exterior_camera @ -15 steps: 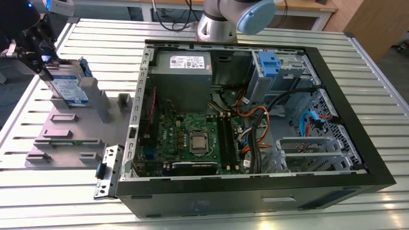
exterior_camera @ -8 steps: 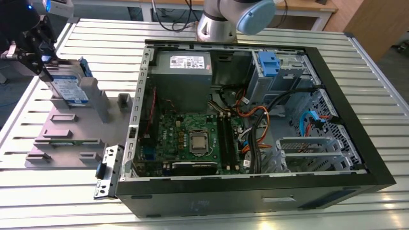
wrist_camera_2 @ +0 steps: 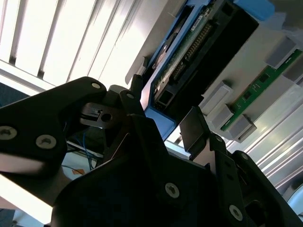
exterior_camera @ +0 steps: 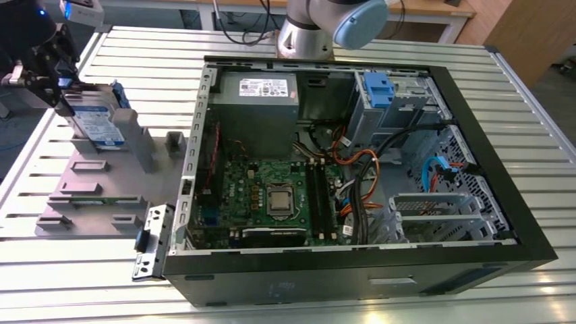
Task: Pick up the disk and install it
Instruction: 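Pick up the disk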
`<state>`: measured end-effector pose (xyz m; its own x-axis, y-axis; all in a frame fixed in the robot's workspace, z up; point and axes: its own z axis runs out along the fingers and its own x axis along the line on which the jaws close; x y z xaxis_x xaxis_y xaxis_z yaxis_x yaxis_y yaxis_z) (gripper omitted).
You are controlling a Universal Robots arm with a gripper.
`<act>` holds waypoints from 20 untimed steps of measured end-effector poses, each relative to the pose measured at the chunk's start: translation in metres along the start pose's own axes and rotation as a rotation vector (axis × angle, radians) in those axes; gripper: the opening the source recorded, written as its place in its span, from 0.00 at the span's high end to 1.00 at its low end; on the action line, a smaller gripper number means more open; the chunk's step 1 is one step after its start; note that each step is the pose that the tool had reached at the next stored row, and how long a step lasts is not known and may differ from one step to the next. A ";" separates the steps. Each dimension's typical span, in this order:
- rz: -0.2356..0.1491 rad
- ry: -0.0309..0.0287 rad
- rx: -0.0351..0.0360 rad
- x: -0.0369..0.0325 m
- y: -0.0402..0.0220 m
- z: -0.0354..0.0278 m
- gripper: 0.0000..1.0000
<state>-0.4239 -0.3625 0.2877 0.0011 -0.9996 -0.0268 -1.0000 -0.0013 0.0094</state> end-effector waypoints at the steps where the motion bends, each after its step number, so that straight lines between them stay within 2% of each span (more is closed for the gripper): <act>1: 0.000 0.0000 0.0000 0.0000 0.0002 0.0004 0.41; 15: 0.000 0.0000 0.0000 0.0000 0.0005 0.0027 0.41; 16: 0.000 0.0000 0.0000 0.0000 0.0005 0.0027 0.43; 17: 0.000 0.0000 0.0000 0.0000 0.0005 0.0027 0.49; 18: 0.000 0.0000 0.0000 0.0000 0.0005 0.0027 0.49; 20: 0.000 0.0000 -0.0001 0.0000 0.0005 0.0027 0.61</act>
<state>-0.4245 -0.3624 0.2850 0.0009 -0.9996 -0.0268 -1.0000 -0.0012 0.0095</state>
